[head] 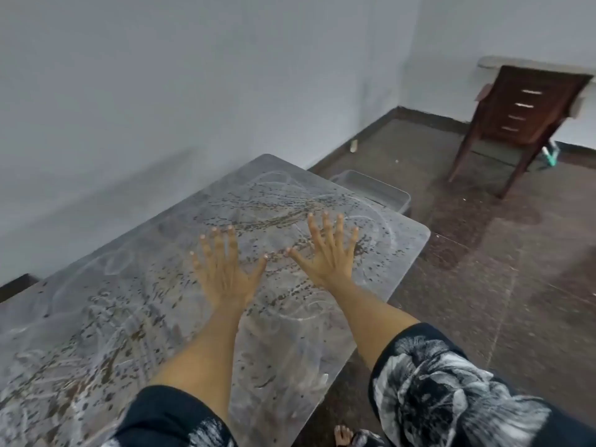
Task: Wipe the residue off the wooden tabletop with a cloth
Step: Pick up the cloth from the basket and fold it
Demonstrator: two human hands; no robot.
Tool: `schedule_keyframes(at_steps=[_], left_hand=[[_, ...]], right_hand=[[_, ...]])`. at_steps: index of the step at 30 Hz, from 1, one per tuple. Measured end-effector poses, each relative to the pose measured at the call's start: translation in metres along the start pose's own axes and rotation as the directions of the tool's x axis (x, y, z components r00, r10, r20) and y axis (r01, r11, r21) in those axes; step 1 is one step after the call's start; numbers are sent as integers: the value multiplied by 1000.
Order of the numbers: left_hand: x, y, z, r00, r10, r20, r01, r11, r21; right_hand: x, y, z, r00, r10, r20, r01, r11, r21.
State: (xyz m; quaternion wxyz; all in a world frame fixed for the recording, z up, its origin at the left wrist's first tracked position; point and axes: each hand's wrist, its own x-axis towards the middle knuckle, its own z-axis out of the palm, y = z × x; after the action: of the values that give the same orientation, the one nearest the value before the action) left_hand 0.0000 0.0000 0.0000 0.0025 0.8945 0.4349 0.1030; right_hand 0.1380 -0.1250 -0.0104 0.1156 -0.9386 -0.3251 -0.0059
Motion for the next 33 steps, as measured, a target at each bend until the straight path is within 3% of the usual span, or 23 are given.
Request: schedule_keyframes(at_steps=[13,19,29,33], left_hand=[[38,182,32,971,235,51,-234,972,-17],[65,271,54,954,292,61,-292,956,-20],[138,342,92,945,301,124,-303,953,-3],[176,370,107,933,328,150,-309,942,-133]], right_hand=[[46,171,-18,971,235,-43,-235,972,5],[89,249,-13,961,277,18,-276,961,-30],[181,299,9,954,269,129,-269,963,-17],[224,307,17,950,264,164,-264,964,-23]])
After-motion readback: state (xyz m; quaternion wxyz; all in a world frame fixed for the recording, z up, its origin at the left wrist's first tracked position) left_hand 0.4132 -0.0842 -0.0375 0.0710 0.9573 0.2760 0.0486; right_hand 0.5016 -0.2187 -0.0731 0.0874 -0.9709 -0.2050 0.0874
